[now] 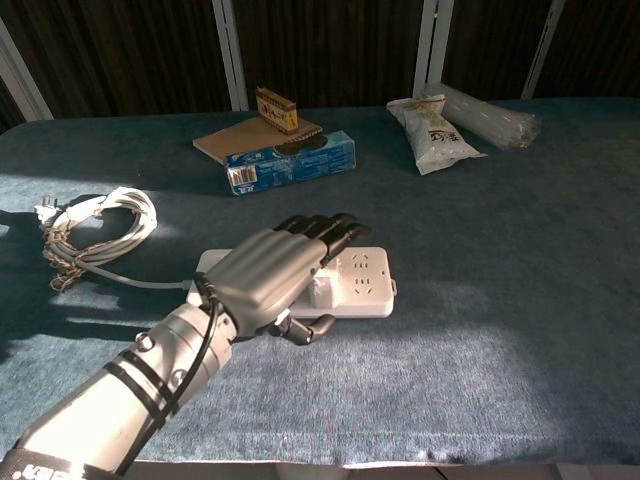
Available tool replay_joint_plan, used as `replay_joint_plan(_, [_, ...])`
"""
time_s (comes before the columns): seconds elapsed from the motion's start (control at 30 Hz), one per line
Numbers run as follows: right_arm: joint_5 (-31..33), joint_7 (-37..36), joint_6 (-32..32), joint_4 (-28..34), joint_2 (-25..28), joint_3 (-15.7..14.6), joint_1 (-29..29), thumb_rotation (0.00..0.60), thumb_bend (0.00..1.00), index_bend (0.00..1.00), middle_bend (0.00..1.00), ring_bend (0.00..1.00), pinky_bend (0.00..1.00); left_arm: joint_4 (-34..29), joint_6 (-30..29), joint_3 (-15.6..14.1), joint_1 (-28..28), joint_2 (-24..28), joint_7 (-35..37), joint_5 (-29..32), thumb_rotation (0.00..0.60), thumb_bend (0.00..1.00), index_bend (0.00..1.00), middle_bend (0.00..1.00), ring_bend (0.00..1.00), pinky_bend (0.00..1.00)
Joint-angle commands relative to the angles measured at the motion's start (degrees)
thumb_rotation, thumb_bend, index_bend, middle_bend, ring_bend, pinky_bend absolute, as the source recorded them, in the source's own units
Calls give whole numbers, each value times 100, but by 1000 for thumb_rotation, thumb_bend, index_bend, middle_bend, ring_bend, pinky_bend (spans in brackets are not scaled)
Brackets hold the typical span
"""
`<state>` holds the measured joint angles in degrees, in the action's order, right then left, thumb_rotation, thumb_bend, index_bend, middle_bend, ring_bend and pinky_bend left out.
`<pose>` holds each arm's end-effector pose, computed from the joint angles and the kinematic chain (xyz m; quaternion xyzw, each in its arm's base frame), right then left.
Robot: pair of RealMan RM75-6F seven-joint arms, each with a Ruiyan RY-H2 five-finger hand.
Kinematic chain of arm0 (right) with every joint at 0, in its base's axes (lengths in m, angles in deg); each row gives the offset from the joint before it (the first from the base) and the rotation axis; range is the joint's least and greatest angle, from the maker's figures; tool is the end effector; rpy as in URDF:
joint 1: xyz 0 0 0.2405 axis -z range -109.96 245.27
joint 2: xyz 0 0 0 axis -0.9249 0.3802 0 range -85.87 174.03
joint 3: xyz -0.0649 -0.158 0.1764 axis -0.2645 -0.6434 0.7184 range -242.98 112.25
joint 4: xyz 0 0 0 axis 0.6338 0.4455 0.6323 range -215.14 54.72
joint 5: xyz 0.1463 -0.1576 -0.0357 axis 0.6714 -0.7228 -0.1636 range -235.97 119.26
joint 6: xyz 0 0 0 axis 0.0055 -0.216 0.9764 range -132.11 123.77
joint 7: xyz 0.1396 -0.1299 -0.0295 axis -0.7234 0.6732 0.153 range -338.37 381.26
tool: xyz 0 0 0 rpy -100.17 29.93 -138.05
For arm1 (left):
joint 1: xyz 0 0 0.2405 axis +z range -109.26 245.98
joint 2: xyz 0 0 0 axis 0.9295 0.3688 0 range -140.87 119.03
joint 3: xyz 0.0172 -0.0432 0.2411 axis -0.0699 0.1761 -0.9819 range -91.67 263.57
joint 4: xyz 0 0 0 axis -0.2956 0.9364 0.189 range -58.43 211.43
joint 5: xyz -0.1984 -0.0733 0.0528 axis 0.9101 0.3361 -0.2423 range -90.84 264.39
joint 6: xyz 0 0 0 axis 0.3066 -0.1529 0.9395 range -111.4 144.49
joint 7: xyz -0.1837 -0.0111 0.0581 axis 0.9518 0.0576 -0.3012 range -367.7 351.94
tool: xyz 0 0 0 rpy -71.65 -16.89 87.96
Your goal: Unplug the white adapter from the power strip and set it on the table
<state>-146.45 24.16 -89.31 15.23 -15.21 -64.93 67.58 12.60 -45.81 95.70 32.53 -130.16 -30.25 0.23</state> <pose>-0.3159 -0.1943 0.1580 0.6111 -0.3931 0.3357 0.5995 -0.0559 0.3046 -0.1584 -0.7607 -0.2944 -0.4475 0.3667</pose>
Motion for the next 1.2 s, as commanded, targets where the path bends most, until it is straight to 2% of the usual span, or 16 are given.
replay_joint_plan(0.03, [-5,-17,-6,1,8,-4,3,600,270,0,0,0,0,64,-34,8,-38,-38,-10,23,600,357,0,0,0,86])
replay_joint_plan(0.23, [-21,-37,-41,-3,19,-7,15,600,270,0,0,0,0,171,-105,-6,-62,-77,24,40,600,357,3,6,5,119])
replay_joint_plan(0.33, [-50,-34,-60,1,20,-19,23,600,270,0,0,0,0,207,-82,-35,-89,-80,73,68,600,357,56,90,87,209])
replay_joint_plan(0.4, [-57,-20,-49,-8,9,-24,16,600,270,0,0,0,0,207,-123,-45,-111,-79,148,39,600,358,112,178,176,284])
replay_joint_plan(0.57, [-120,115,130,-64,-44,-68,-82,600,270,0,0,0,0,303,-298,-62,-163,-121,418,-62,600,366,260,327,315,422])
replay_joint_plan(0.7, [-256,233,323,-128,-129,-124,-213,600,270,0,0,0,0,362,-326,-71,-193,-151,579,-59,600,372,311,379,361,476])
replay_joint_plan(0.87, [-567,338,820,-381,-366,-194,-595,600,282,0,0,0,0,413,-354,-89,-218,-177,532,-39,600,373,327,398,372,485])
replay_joint_plan(0.93, [-744,342,1087,-540,-488,-240,-805,600,326,0,12,0,0,425,-379,-92,-220,-191,536,-33,600,374,329,401,372,485])
replay_joint_plan(1.07, [-1020,180,1713,-910,-864,-324,-1292,600,502,6,44,0,0,470,-441,-107,-230,-249,573,-39,600,375,324,400,372,482])
replay_joint_plan(1.2, [-1316,-123,1963,-1165,-1248,-365,-1661,600,671,21,59,0,0,532,-471,-111,-251,-321,556,-35,600,374,321,399,372,479])
